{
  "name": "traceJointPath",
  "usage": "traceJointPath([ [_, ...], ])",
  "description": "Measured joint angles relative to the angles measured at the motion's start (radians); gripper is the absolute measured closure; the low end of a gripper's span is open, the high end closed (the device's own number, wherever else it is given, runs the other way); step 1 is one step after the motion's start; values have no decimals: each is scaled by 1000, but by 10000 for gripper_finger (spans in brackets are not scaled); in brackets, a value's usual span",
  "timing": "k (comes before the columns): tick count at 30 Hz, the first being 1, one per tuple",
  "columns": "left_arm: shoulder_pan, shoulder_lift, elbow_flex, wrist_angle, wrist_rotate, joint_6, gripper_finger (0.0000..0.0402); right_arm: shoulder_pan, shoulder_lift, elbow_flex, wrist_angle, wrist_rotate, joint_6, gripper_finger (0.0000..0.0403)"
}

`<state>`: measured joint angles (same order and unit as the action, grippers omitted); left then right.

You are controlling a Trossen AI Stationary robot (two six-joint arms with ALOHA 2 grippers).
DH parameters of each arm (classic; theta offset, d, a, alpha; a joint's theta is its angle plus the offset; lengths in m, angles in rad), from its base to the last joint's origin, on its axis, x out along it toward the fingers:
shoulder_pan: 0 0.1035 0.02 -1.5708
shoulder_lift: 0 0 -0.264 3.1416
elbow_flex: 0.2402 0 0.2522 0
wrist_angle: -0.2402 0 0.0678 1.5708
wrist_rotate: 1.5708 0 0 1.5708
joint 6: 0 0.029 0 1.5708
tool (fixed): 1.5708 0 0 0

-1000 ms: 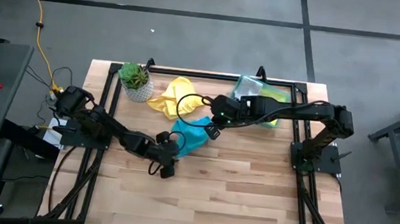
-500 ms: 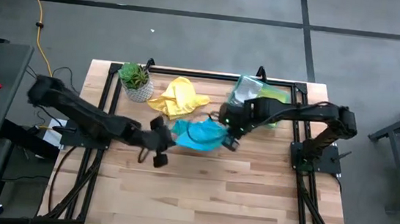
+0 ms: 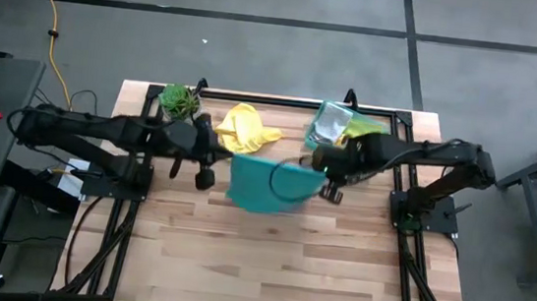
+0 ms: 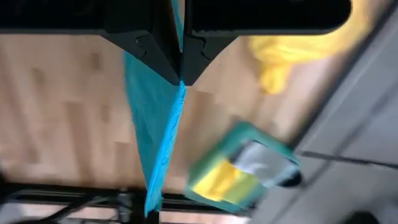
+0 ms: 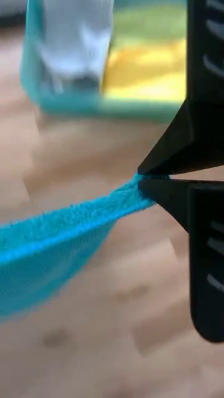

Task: Fold microfiber towels
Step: Fold the blue towel

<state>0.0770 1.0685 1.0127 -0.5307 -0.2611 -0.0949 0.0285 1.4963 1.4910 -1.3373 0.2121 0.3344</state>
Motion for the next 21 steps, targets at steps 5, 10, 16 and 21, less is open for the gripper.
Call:
traceJointPath([
  [5,142,25,73,-33,-45,195,401,-133,-85,0,39,115,-49,403],
  [10,284,64,184,-92,-56,290,401,-224,-170,0,167,154,-131,403],
  [16,268,76,265,-270,16,242,402,-174,-194,1,159,88,-126,403],
  [21,129,75,203,-360,94,50,401,-62,-140,0,149,46,-74,403],
])
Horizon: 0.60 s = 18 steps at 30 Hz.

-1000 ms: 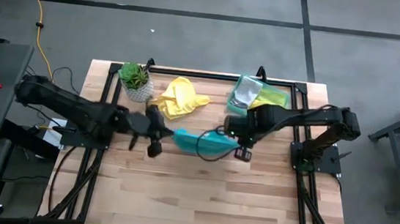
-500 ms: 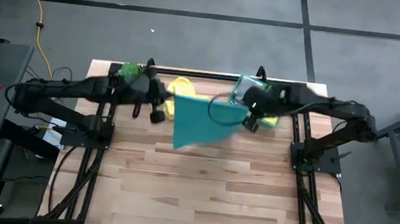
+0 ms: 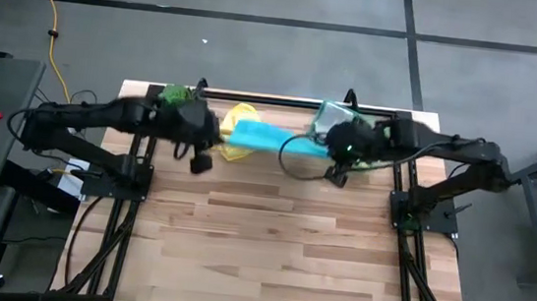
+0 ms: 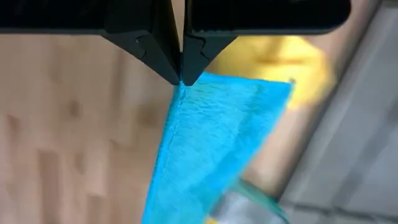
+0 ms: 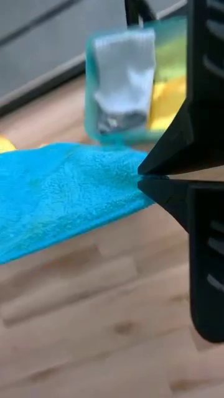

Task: Fold microfiber towels
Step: Fold the blue towel

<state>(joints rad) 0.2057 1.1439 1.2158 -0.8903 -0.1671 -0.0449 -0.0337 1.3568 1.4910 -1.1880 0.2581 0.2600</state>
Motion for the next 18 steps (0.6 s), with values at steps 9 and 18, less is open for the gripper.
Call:
traceJointPath([
  [9,-358,22,-360,276,6,-501,401,203,229,0,-12,-56,203,403],
  [18,-600,141,-519,569,-3,-949,401,413,482,-1,34,-363,279,403],
])
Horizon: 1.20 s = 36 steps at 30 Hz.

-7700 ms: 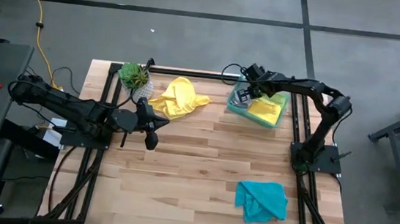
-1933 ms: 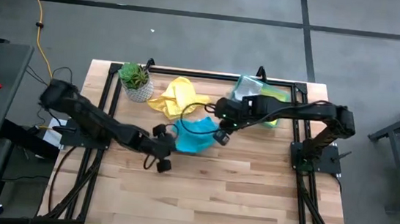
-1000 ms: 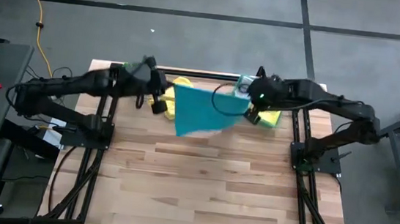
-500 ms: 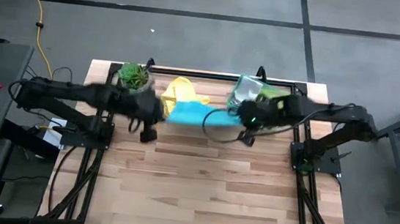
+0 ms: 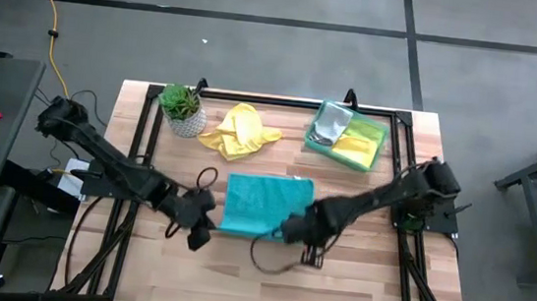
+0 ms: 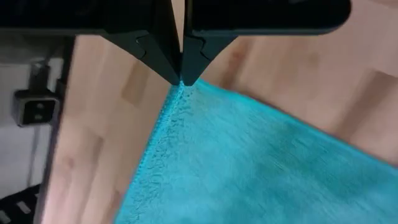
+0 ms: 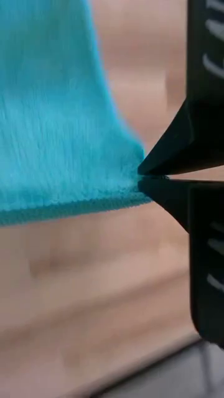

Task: Fold microfiber towels
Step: Fold the blue towel

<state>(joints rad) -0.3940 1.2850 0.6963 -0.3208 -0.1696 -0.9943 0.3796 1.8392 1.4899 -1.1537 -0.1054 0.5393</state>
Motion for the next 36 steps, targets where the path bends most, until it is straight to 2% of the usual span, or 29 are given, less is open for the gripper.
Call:
traceJointPath([
  [2,-33,34,1,32,1,-40,401,33,28,0,28,-52,13,403],
  [5,-55,66,0,79,1,-49,401,46,36,0,59,-66,42,403],
  [10,-10,86,0,100,4,-16,401,9,36,0,4,24,66,403],
  [14,56,86,0,95,4,41,401,-19,36,-3,-16,68,17,403],
  [19,138,86,0,83,-8,123,401,-83,-5,-150,82,87,21,403],
  [26,224,86,0,42,-74,180,401,-177,-125,-381,343,82,67,403],
  [30,257,100,0,41,-75,195,401,-223,-175,-434,381,91,85,403],
  [36,277,134,-1,51,-77,182,401,-291,-247,-442,374,111,58,403],
])
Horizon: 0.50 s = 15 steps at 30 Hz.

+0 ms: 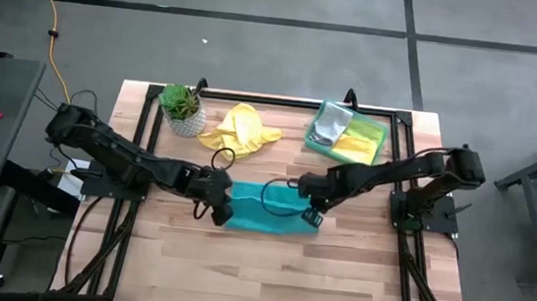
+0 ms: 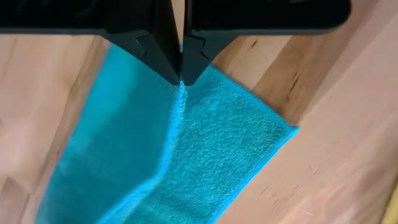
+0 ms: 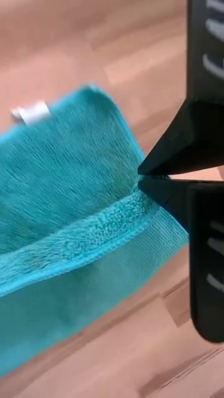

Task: Fold microfiber towels
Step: Fold the blue towel

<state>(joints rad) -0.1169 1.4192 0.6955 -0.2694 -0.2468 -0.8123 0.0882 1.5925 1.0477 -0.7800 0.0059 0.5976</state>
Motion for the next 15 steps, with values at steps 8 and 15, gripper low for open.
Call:
traceJointPath([
  [8,0,76,1,32,-3,-26,401,-90,-1,0,-67,13,-28,403],
  [15,0,108,1,41,-41,-76,401,-127,5,0,-31,31,-8,403],
])
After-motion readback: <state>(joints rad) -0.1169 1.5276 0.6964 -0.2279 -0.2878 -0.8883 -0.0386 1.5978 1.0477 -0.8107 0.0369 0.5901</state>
